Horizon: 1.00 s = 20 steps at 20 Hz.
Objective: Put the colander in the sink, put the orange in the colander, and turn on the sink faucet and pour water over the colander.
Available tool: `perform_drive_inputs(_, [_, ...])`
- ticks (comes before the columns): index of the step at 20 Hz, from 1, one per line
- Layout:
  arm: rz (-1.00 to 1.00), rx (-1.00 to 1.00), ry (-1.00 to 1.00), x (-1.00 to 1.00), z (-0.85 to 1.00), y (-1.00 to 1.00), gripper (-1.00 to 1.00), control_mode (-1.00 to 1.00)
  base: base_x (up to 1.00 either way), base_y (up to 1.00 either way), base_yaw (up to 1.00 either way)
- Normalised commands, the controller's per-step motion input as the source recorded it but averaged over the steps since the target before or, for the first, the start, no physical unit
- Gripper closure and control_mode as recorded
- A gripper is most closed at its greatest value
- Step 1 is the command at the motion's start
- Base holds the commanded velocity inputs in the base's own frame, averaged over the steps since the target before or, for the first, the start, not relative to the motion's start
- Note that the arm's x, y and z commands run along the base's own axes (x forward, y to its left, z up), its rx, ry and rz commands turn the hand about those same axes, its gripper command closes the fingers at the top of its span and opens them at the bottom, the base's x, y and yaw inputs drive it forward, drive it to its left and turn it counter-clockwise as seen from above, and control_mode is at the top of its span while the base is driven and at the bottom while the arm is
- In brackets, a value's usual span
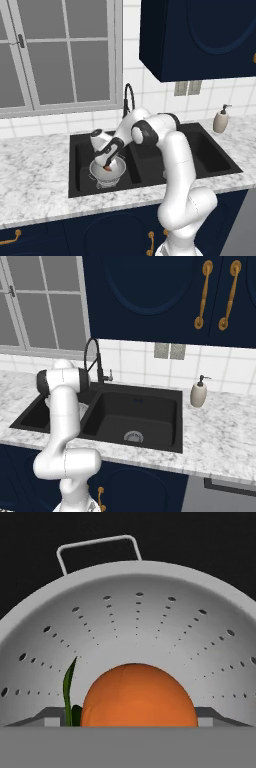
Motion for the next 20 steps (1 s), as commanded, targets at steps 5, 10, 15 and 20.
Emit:
perform_drive_inputs(5, [0.0,0.01,0.0,0.12,-0.24,0.0,1.0,-1.0,0.0,0.0,0.0])
perform_drive_inputs(10, [0.0,0.0,0.0,0.07,-0.2,0.0,1.0,-1.0,0.0,0.0,0.0])
perform_drive_inputs(15, [0.01,0.0,0.0,0.03,-0.08,0.0,-1.0,-1.0,0.0,0.0,0.0])
perform_drive_inputs(20, [0.05,0.0,-0.04,-0.07,0.0,0.0,-1.0,-1.0,0.0,0.0,0.0])
